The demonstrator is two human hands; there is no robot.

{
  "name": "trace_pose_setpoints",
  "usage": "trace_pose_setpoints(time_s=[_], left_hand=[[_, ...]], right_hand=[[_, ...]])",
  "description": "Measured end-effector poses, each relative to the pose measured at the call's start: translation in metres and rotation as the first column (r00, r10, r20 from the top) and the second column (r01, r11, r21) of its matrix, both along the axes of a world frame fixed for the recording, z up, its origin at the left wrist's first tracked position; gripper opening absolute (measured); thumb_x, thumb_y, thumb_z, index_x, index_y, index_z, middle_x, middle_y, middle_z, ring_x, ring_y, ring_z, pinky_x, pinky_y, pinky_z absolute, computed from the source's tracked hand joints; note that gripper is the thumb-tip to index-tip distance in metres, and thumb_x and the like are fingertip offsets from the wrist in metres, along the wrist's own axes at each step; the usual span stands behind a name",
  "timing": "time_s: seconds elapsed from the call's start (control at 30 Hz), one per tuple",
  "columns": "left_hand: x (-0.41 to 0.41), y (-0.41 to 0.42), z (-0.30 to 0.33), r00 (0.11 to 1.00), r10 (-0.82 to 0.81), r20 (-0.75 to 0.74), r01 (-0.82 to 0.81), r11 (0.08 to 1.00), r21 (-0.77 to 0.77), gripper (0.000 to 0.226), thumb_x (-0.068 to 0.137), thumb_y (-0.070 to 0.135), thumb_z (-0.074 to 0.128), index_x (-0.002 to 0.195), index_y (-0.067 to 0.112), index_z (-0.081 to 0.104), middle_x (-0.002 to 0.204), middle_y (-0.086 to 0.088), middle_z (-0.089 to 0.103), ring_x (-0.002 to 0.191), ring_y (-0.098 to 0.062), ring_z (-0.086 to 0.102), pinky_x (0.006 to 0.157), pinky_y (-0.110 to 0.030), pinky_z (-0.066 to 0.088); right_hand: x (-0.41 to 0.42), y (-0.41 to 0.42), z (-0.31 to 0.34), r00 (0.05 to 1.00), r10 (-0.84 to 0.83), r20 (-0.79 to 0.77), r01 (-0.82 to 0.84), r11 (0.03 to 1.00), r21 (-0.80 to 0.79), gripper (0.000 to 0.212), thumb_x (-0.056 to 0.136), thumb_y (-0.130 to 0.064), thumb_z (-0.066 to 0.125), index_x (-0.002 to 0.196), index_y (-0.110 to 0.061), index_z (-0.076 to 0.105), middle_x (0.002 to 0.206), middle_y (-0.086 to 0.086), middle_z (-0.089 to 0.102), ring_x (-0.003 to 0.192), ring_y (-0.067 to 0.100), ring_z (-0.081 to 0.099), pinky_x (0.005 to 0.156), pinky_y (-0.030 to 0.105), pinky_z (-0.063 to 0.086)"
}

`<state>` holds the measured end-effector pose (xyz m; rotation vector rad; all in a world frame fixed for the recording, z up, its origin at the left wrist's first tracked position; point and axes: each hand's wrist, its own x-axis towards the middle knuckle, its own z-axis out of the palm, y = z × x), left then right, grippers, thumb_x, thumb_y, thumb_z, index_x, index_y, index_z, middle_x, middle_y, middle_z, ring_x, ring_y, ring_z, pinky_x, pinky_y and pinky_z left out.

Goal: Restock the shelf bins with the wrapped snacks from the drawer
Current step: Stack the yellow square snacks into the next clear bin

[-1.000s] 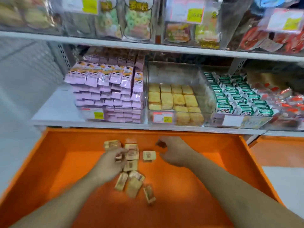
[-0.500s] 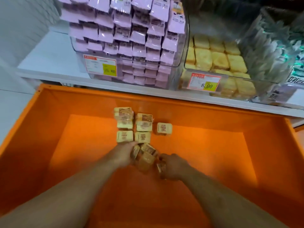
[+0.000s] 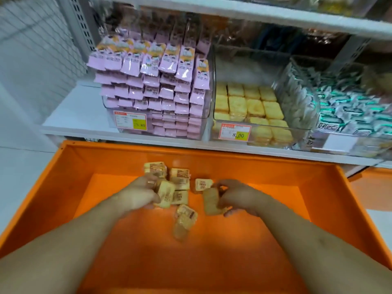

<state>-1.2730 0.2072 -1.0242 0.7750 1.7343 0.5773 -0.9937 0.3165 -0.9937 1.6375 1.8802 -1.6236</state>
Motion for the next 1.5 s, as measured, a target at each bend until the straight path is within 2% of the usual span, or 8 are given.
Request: trace_pose_setpoints(time_s=[0.13, 0.23, 0.4, 0.6, 0.73, 0.97, 1.27, 1.5], left_hand=[[0.023, 0.006, 0.089, 0.983, 0.0, 0.181, -0.027, 0.989, 0.146, 0.052, 0.085, -0.012, 0.072, 0.128, 0.016, 0.065, 0.118, -0.004, 0.077, 0.107, -0.025, 0.075, 0.091, -0.049, 0.062], [0.052, 0.002, 0.156, 0.956, -0.066, 0.285, -0.009, 0.967, 0.254, 0.041, 0.091, -0.006, 0.072, 0.128, 0.011, 0.063, 0.115, -0.011, 0.078, 0.107, -0.029, 0.075, 0.093, -0.049, 0.061], [0.084, -0.015, 0.212, 0.917, -0.059, 0.396, -0.099, 0.924, 0.369, 0.039, 0.091, 0.011, 0.073, 0.129, 0.01, 0.064, 0.115, -0.015, 0.077, 0.112, -0.036, 0.072, 0.095, -0.046, 0.055], [0.104, -0.014, 0.207, 0.894, 0.013, 0.448, -0.211, 0.894, 0.395, 0.052, 0.08, 0.02, 0.081, 0.128, 0.008, 0.067, 0.11, -0.014, 0.078, 0.09, -0.022, 0.072, 0.073, -0.034, 0.05], [0.103, -0.006, 0.2, 0.879, 0.065, 0.473, -0.256, 0.9, 0.354, 0.042, 0.089, 0.015, 0.077, 0.129, 0.011, 0.065, 0.111, -0.02, 0.077, 0.101, -0.036, 0.076, 0.093, -0.048, 0.06], [0.1, 0.01, 0.201, 0.79, 0.083, 0.607, -0.329, 0.893, 0.306, 0.031, 0.107, 0.03, 0.051, 0.126, 0.021, 0.073, 0.119, -0.016, 0.076, 0.11, -0.039, 0.073, 0.098, -0.051, 0.055], [0.094, 0.013, 0.198, 0.881, -0.057, 0.47, -0.171, 0.887, 0.428, 0.052, 0.086, 0.002, 0.076, 0.132, 0.025, 0.067, 0.112, -0.019, 0.076, 0.104, -0.035, 0.075, 0.078, -0.034, 0.06], [0.098, 0.011, 0.198, 0.962, -0.019, 0.272, -0.1, 0.903, 0.417, 0.057, 0.073, 0.02, 0.091, 0.124, 0.027, 0.065, 0.104, -0.01, 0.08, 0.092, -0.03, 0.078, 0.09, -0.05, 0.061]], right_hand=[[0.017, 0.004, 0.089, 0.963, -0.056, -0.262, 0.063, 0.998, 0.017, 0.055, 0.083, 0.018, 0.065, 0.124, -0.019, 0.068, 0.119, 0.021, 0.069, 0.092, 0.035, 0.072, 0.074, 0.047, 0.064], [0.037, -0.011, 0.147, 0.911, -0.077, -0.404, 0.098, 0.995, 0.033, 0.049, 0.086, 0.02, 0.063, 0.126, -0.009, 0.064, 0.117, 0.023, 0.072, 0.09, 0.03, 0.073, 0.073, 0.043, 0.063], [0.056, -0.037, 0.188, 0.783, -0.2, -0.589, 0.255, 0.967, 0.011, 0.048, 0.082, 0.013, 0.069, 0.127, -0.005, 0.067, 0.117, 0.02, 0.075, 0.11, 0.047, 0.07, 0.086, 0.052, 0.06], [0.05, -0.041, 0.197, 0.741, -0.211, -0.637, 0.305, 0.952, 0.039, 0.038, 0.087, 0.011, 0.067, 0.123, -0.002, 0.068, 0.116, 0.021, 0.075, 0.099, 0.035, 0.072, 0.077, 0.044, 0.061], [0.047, -0.034, 0.193, 0.73, -0.219, -0.647, 0.311, 0.95, 0.029, 0.044, 0.08, 0.001, 0.071, 0.124, -0.001, 0.066, 0.116, 0.023, 0.074, 0.107, 0.043, 0.07, 0.076, 0.046, 0.061], [0.034, -0.022, 0.187, 0.738, -0.247, -0.628, 0.362, 0.93, 0.059, 0.034, 0.09, 0.007, 0.067, 0.12, -0.009, 0.07, 0.105, 0.013, 0.078, 0.095, 0.032, 0.074, 0.08, 0.051, 0.061], [0.035, -0.012, 0.183, 0.745, -0.241, -0.622, 0.352, 0.934, 0.061, 0.03, 0.091, 0.004, 0.069, 0.117, -0.009, 0.072, 0.105, 0.014, 0.077, 0.097, 0.035, 0.074, 0.076, 0.047, 0.061], [0.045, -0.012, 0.187, 0.724, -0.255, -0.642, 0.373, 0.926, 0.053, 0.037, 0.09, 0.005, 0.068, 0.122, -0.015, 0.071, 0.111, 0.021, 0.075, 0.1, 0.042, 0.072, 0.072, 0.045, 0.062]])
